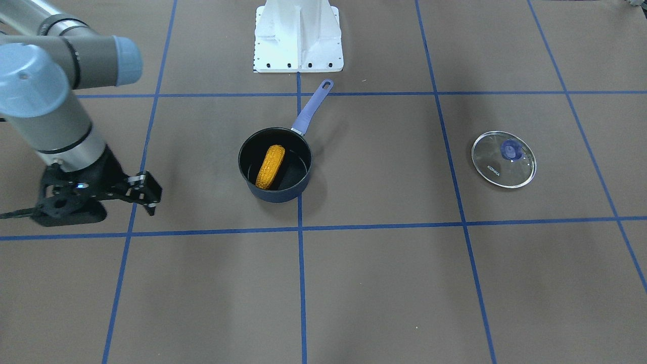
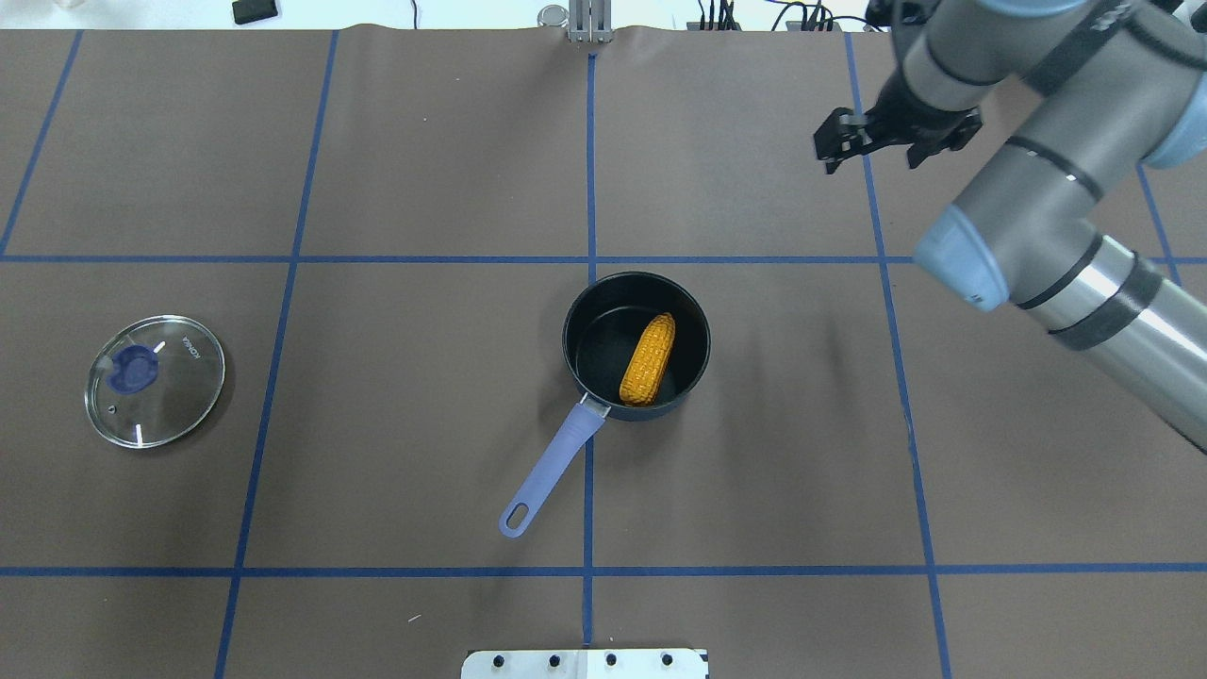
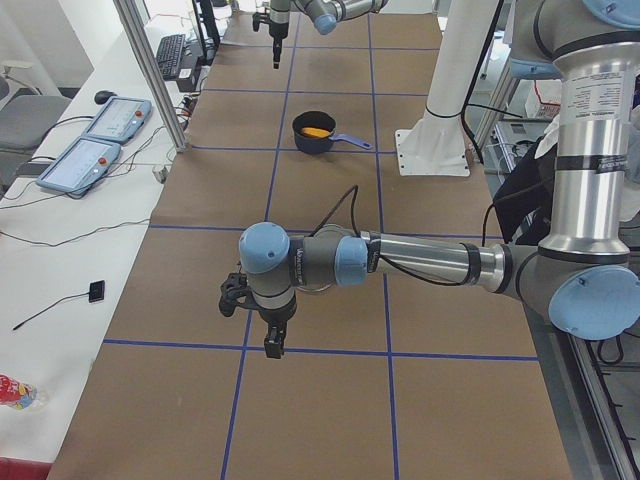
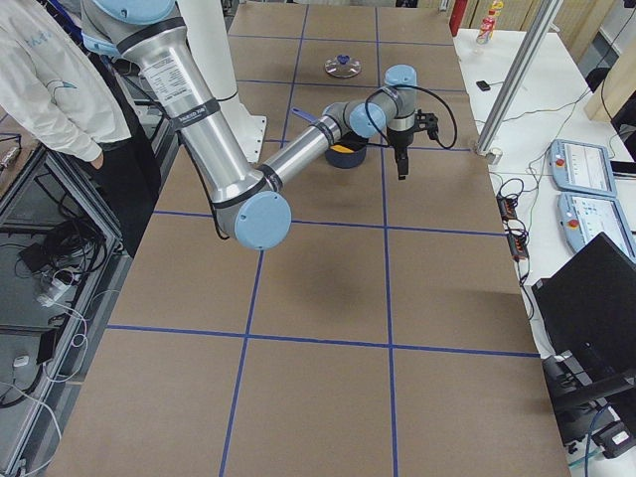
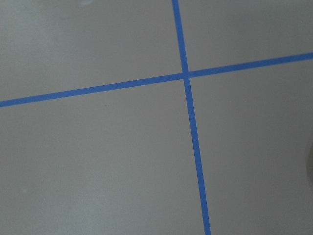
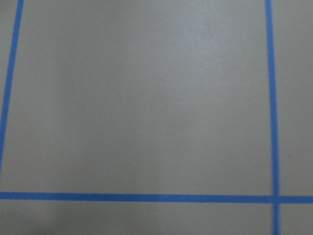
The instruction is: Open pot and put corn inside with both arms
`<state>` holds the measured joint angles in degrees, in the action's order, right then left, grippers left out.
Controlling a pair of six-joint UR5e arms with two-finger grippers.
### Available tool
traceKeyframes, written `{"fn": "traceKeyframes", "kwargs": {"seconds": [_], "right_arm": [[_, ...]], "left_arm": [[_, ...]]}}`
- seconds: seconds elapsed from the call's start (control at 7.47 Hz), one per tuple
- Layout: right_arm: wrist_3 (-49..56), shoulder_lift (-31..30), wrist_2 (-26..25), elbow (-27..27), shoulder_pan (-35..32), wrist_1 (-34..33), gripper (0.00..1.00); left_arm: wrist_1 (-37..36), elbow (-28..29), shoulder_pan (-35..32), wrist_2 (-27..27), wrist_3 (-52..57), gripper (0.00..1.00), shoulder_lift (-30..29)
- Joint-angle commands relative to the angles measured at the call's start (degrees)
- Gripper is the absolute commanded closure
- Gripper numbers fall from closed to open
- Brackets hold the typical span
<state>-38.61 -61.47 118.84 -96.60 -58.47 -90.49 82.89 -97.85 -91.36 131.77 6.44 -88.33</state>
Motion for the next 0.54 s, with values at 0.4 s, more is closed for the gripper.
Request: {"fn": "traceKeyframes", "kwargs": {"seconds": [0.4], "right_arm": [[34.3,-20.0,8.8,-0.3,-20.2,0.6,0.0]], "left_arm": [[0.2,-0.5,0.3,0.0,0.0,0.01,-0.2]]}}
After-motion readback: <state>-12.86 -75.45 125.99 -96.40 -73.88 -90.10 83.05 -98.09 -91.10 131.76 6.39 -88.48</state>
